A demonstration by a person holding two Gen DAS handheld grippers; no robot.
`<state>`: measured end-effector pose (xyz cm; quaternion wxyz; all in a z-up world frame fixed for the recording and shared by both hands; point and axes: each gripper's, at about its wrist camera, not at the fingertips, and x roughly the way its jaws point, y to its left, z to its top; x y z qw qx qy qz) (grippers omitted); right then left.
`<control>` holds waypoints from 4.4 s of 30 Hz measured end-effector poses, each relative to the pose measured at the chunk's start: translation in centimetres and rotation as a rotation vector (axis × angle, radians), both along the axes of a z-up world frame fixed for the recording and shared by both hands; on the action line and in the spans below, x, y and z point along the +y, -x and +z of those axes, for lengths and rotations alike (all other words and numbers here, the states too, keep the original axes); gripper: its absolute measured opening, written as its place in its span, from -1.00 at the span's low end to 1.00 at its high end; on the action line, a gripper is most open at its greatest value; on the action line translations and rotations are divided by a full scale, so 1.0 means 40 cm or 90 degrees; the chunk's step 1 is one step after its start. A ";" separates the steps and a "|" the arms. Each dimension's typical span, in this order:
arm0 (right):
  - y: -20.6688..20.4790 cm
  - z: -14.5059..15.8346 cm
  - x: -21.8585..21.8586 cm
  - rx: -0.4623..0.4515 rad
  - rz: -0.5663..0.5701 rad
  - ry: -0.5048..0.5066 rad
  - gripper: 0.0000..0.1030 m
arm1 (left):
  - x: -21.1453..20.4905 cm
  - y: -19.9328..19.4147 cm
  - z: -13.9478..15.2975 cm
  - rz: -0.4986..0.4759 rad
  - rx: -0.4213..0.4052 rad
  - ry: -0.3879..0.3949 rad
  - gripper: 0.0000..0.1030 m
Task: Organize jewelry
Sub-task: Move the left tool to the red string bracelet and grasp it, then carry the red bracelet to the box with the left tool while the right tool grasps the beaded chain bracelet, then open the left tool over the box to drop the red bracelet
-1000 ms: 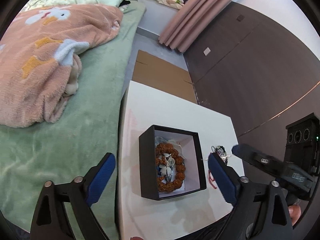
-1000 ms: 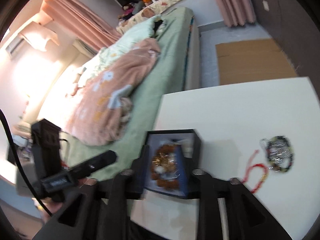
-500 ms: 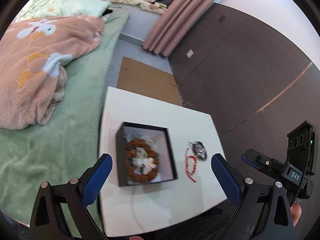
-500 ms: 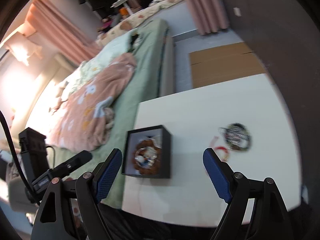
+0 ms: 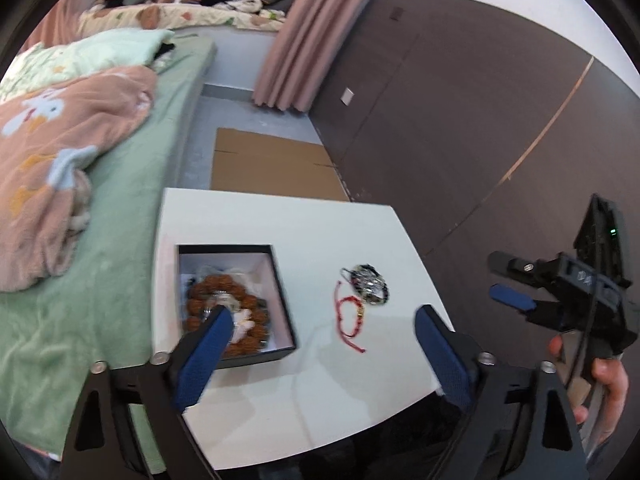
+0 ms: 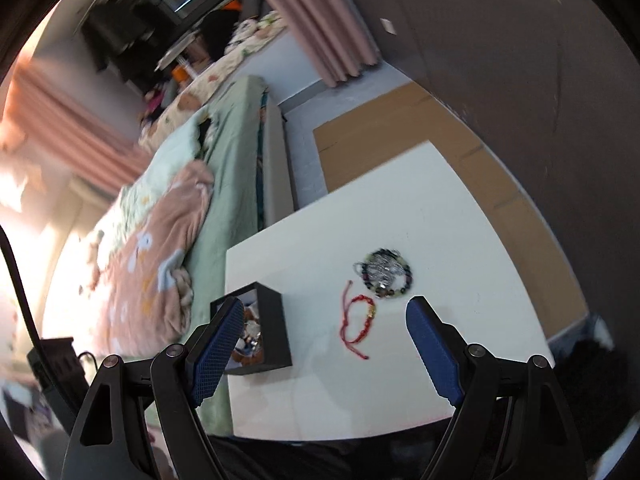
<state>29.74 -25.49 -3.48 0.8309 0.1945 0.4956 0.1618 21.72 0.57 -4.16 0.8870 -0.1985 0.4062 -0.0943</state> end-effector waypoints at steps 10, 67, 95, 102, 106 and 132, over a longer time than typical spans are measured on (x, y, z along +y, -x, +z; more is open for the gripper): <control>-0.005 -0.051 -0.115 -0.012 -0.044 -0.024 0.61 | -0.169 -0.118 -0.091 -0.069 0.063 -0.020 0.02; -0.227 -0.351 0.086 0.165 0.017 -0.031 -0.63 | -0.098 -0.223 -0.097 -0.049 0.036 -0.009 -0.91; -0.192 -0.263 0.075 0.107 -0.025 0.028 -0.31 | 0.073 -0.155 -0.107 0.012 0.028 0.016 -0.90; -0.207 -0.274 0.082 0.087 -0.037 0.025 0.50 | 0.101 -0.159 -0.122 0.022 0.034 0.017 -0.90; -0.227 -0.305 0.119 0.107 -0.010 0.050 -0.18 | 0.107 -0.171 -0.139 0.023 0.044 0.019 -0.90; -0.194 -0.220 0.140 0.043 -0.021 0.086 -0.71 | 0.142 -0.151 -0.165 0.040 0.073 0.071 0.56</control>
